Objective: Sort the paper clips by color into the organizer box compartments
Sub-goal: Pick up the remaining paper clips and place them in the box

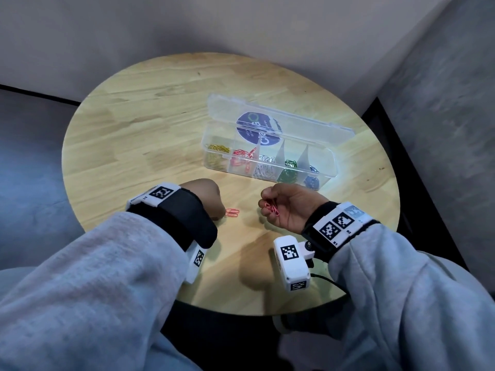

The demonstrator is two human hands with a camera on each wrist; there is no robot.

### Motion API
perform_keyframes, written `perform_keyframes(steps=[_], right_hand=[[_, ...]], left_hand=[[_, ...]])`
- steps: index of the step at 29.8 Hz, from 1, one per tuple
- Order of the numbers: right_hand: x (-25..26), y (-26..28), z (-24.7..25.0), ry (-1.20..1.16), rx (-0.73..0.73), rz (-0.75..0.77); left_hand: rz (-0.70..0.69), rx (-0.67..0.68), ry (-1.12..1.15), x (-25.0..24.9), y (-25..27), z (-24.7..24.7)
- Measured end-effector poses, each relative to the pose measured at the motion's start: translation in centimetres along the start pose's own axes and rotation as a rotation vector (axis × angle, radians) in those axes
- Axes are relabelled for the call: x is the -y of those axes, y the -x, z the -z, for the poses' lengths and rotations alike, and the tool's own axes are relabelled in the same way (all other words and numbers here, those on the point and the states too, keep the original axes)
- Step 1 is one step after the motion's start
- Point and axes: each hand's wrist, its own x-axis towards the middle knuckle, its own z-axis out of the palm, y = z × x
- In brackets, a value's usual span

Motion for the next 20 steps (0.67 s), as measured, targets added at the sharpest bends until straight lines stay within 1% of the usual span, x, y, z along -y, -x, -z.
perform_keyframes(steps=[2, 4, 6, 8, 10, 12, 14, 17, 20], right_hand=[[0.2, -0.2, -0.5, 0.135, -0.046, -0.005], [0.3, -0.7, -0.6, 0.359, -0.102, 0.005], [0.6, -1.1, -1.1, 0.734, -0.145, 0.037], [0.9, -1.2, -2.2, 1.130, -0.196, 0.101], [0.9, -1.5, -3.6, 1.354, -0.236, 0.190], [0.6, -2.0, -4.6, 1.497, -0.257, 0.243], [0.2, -2.4, -5.2, 1.606, -0.257, 0.265], [-0.1, -2.6, -6.0, 1.711, -0.232, 0.256], [-0.3, -2.7, -6.4, 1.787, -0.210, 0.201]], left_hand=[[-0.031, 0.047, 0.098, 0.3, 0.2, 0.6], [-0.042, 0.065, 0.211, 0.6, 0.5, 1.5], [-0.046, 0.060, 0.363, 0.8, 0.8, 2.4], [-0.045, 0.031, 0.581, 1.1, 1.1, 3.2], [-0.036, -0.019, 0.786, 1.3, 1.6, 4.0], [-0.028, -0.058, 0.938, 1.3, 2.1, 4.6], [-0.026, -0.087, 1.026, 1.4, 2.4, 5.0], [-0.019, -0.111, 1.073, 1.3, 2.6, 5.1], [-0.020, -0.126, 1.090, 1.1, 2.6, 5.0]])
